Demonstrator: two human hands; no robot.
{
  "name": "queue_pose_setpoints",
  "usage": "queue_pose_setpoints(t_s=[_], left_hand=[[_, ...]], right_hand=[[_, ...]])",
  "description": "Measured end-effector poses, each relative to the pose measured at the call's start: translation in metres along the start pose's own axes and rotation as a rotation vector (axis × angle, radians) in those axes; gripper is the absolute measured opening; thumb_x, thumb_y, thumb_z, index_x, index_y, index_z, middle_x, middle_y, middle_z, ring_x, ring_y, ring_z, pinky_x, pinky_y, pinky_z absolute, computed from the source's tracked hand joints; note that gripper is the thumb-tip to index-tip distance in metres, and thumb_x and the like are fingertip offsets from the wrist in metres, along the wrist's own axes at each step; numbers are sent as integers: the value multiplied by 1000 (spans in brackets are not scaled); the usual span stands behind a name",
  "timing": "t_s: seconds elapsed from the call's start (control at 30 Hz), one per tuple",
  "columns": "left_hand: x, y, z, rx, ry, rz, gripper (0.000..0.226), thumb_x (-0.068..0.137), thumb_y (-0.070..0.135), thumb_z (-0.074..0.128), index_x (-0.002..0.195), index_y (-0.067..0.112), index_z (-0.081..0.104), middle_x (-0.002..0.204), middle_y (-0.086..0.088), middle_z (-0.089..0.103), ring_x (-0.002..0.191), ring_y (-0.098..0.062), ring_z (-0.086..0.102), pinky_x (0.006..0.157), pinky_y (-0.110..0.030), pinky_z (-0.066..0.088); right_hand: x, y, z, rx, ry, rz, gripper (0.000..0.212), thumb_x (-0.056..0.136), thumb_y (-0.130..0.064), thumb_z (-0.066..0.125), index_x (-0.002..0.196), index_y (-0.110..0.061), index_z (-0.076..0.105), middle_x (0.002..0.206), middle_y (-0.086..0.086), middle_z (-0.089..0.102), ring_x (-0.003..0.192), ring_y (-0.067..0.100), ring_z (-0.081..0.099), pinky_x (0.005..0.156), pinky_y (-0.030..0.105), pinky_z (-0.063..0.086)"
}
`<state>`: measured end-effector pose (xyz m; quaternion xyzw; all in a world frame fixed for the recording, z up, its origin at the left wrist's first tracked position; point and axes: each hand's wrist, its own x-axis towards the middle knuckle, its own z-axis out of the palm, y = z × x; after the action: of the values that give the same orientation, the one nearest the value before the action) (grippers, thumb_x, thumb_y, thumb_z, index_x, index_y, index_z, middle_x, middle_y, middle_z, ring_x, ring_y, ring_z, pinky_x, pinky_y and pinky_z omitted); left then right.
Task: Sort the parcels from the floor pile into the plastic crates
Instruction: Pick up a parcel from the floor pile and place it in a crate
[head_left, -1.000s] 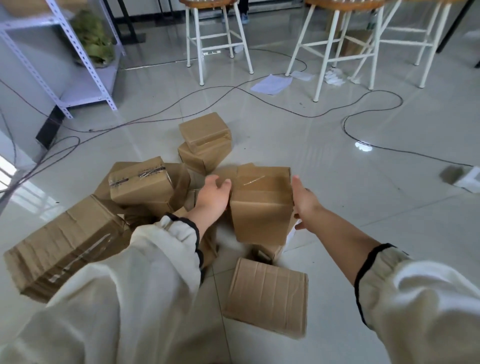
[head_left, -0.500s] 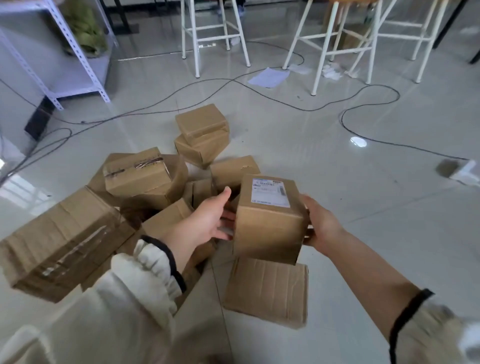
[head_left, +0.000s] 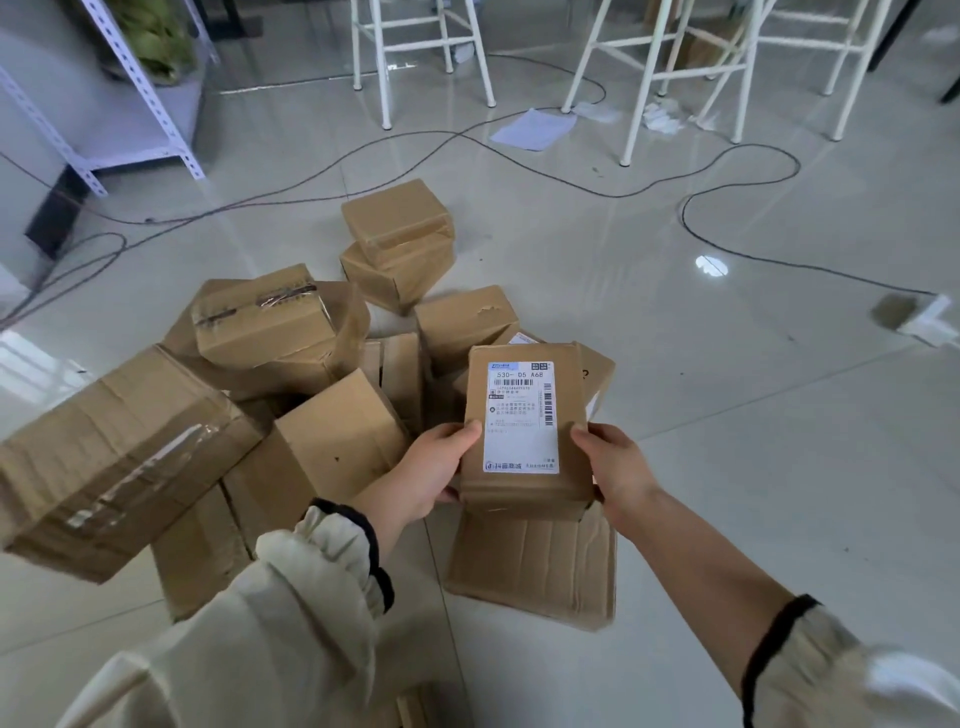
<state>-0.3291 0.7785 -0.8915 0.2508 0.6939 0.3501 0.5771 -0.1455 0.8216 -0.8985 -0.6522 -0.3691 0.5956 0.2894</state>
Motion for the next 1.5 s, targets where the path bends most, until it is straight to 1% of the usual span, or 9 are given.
queue_pose_setpoints(t_s=[0.17,0.27,0.37,0.47,0.83,1.0,1.13,1.3,1.5], left_hand=[[2,-8,-1,-25,14,-7,28,95,40,52,118,24,50,109,2,64,105,-22,58,83,-46,53],[1,-7,0,-36,24,-21,30,94,39,53,119,22,51,112,0,65,107,-23,59,90,-49,51],[-15,11,1,-47,20,-29,32,94,36,55,120,17,54,109,-3,66,95,-22,61,66,-35,49],[-46,40,-4,-45,25,-65,26,93,34,57,112,17,58,101,-5,67,89,-22,62,62,-32,48],[-241,261,-18,16,-78,-33,24,94,30,56,111,14,61,97,-4,69,85,-19,65,62,-33,53],[-347,387,-9,32,-145,1,19,94,25,57,106,13,64,87,-4,69,67,-14,64,46,-24,49],[-407,467,0,56,-174,64,21,91,26,60,104,11,66,89,-5,71,78,-22,64,53,-28,49],[-460,529,16,70,-240,169,14,94,20,56,91,11,65,78,-4,68,60,-19,64,49,-22,43],[-496,563,42,166,-395,245,14,93,23,57,94,11,66,85,-4,70,72,-24,65,55,-31,50]], right_hand=[[-1,0,0,49,2,10,22,94,-25,54,114,-18,57,110,2,63,97,20,56,74,29,41],[-5,-3,-3,55,-11,13,19,93,-22,54,111,-16,57,110,4,63,96,21,58,77,31,44],[-15,-17,-8,48,-31,7,17,93,-20,55,109,-14,57,108,7,64,95,22,59,76,32,47],[-42,-46,-15,36,-57,17,18,92,-20,57,107,-12,55,105,7,63,92,22,60,70,30,46],[-226,-271,-84,30,-20,21,14,89,-24,59,98,-14,54,92,3,61,90,25,60,83,44,51],[-325,-392,-129,23,28,-2,11,91,-25,57,95,-17,52,97,5,62,94,27,60,90,50,50],[-388,-467,-158,53,58,-59,14,93,-22,55,102,-12,51,96,6,60,89,24,58,91,48,50],[-447,-520,-185,141,140,-139,18,92,-20,57,107,-11,52,96,5,60,91,22,58,86,42,51],[-500,-535,-220,211,306,-179,11,91,-19,58,99,-14,53,98,6,62,95,26,60,85,44,51]])
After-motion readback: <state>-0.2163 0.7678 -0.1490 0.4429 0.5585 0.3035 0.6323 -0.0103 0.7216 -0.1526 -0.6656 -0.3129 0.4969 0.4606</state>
